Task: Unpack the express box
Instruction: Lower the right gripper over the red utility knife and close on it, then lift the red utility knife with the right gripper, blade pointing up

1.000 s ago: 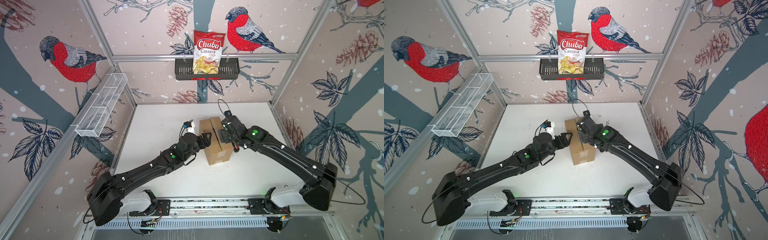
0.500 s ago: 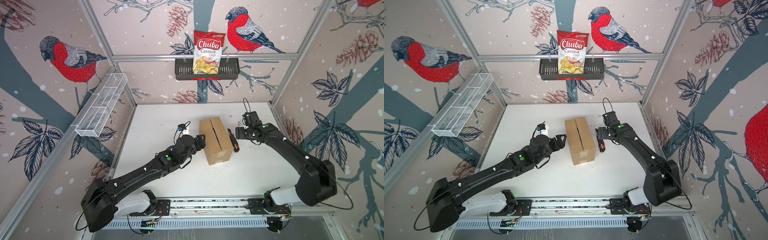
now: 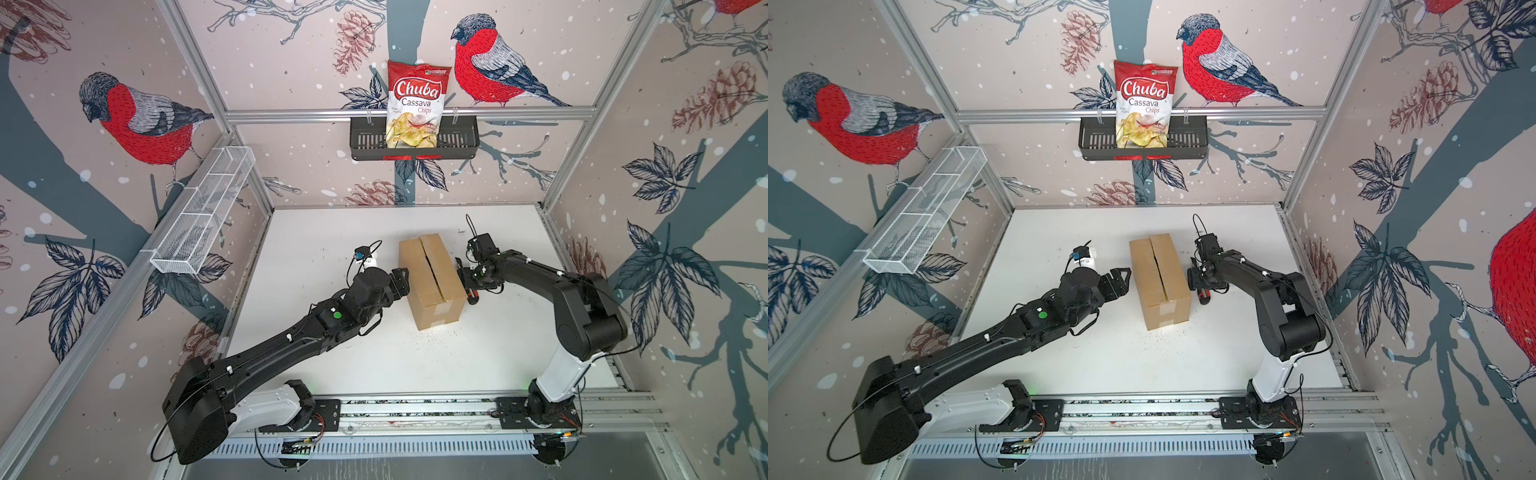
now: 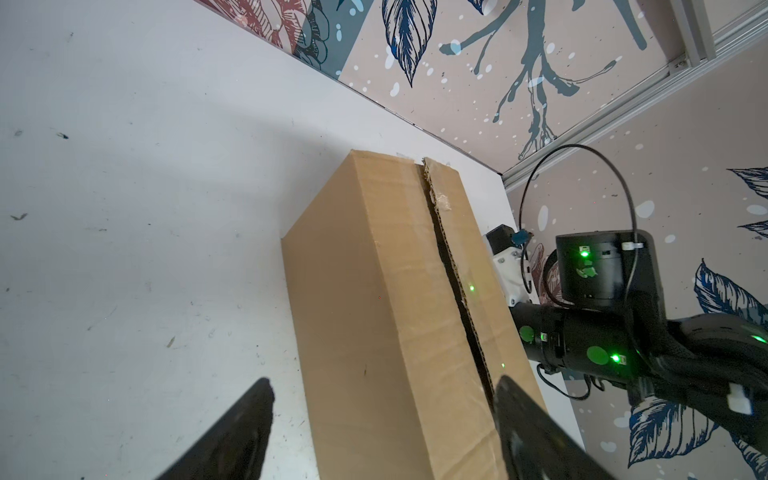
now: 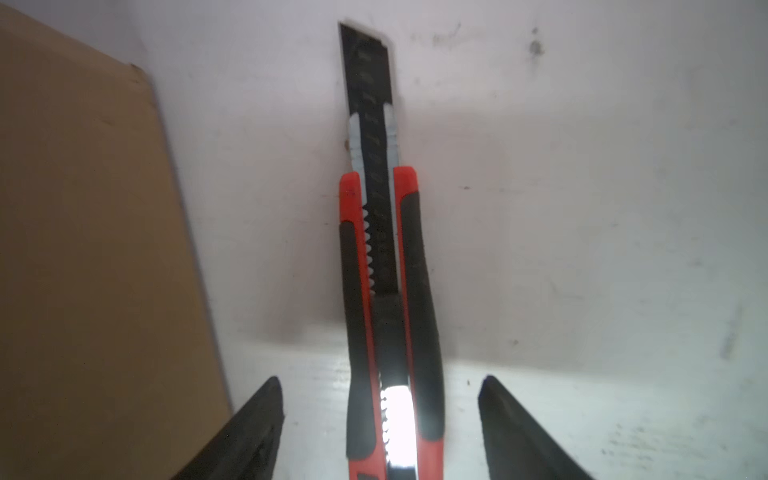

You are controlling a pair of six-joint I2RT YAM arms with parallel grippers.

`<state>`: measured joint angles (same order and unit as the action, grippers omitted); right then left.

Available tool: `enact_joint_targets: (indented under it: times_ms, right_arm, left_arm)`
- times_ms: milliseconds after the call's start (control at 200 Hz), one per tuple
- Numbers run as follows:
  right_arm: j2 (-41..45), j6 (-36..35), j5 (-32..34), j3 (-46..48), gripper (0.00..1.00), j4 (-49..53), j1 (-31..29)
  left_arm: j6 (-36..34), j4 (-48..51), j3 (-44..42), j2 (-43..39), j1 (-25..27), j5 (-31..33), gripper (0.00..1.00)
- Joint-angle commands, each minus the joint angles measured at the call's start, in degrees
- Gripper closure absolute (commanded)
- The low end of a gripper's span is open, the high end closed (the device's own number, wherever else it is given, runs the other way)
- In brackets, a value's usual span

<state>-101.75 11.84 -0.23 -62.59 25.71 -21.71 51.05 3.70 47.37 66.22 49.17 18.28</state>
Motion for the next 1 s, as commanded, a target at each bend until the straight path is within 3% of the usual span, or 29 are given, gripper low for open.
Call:
enact_joint_targets:
  times_ms: [0,645,996]
  right_arm:
    - [-1.23,-0.85,-0.13,-0.04,0.33,-1.70,-0.17]
    - [-0.22,1.47,2.76,4.34,0.75,-2.49,-0.87]
    - [9.45,3.84,2.47,7.31,0.80,3.79,-0.78]
  left_arm:
    - [-0.36,0.51,-0.24,-0.59,-0.21,1.17,0.17]
    - [-0.50,-0.23,-2.97,-4.40,-0.57,1.64,0.17]
    - [-1.38,-2.83,-4.21,-4.37,-0.56,-0.09,0.17]
